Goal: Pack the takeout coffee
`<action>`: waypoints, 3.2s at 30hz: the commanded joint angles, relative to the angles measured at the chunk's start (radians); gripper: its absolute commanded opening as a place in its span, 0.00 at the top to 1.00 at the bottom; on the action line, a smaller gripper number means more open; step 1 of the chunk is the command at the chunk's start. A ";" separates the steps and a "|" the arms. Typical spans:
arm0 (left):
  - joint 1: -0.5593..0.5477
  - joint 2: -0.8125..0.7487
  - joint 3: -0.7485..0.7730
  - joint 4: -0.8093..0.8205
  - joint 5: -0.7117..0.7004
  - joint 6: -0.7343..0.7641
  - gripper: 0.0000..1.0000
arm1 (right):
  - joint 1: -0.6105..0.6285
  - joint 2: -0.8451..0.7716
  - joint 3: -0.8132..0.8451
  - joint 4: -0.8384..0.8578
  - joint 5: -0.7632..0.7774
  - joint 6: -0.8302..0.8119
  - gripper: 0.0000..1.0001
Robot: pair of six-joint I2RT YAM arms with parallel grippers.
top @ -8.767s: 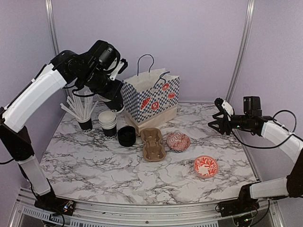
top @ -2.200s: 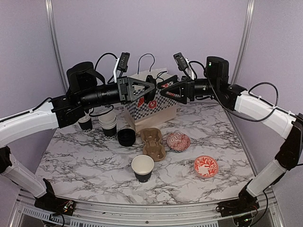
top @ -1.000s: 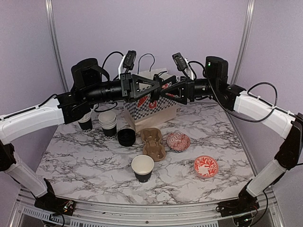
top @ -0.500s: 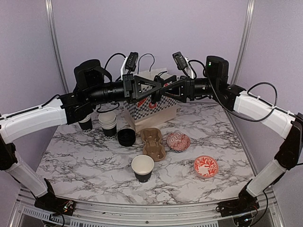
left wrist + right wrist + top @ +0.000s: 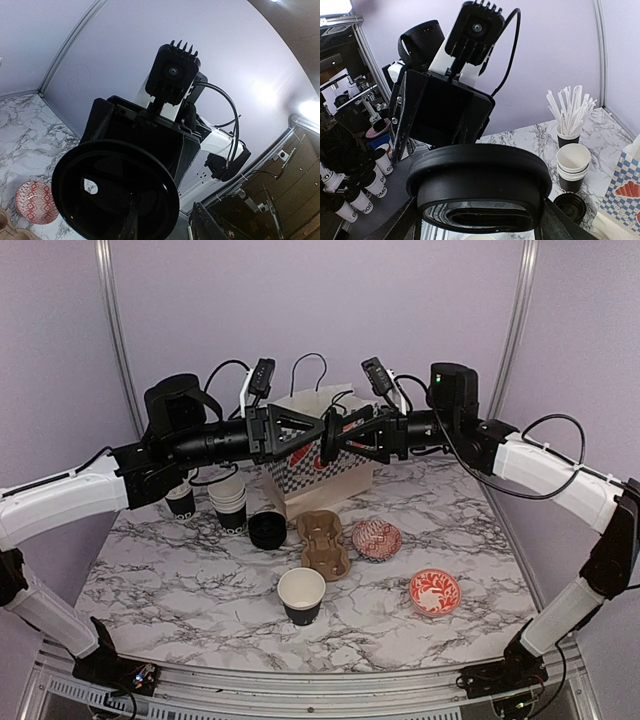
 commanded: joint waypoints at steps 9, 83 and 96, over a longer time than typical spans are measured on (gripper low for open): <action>0.017 -0.218 -0.086 -0.648 -0.447 0.293 0.57 | 0.014 0.040 0.129 -0.570 0.136 -0.598 0.32; -0.069 -0.032 -0.654 -0.175 -0.298 0.042 0.63 | 0.434 0.463 0.473 -1.187 0.692 -0.922 0.33; -0.070 -0.031 -0.658 -0.185 -0.314 0.049 0.63 | 0.447 0.481 0.504 -1.177 0.712 -0.908 0.20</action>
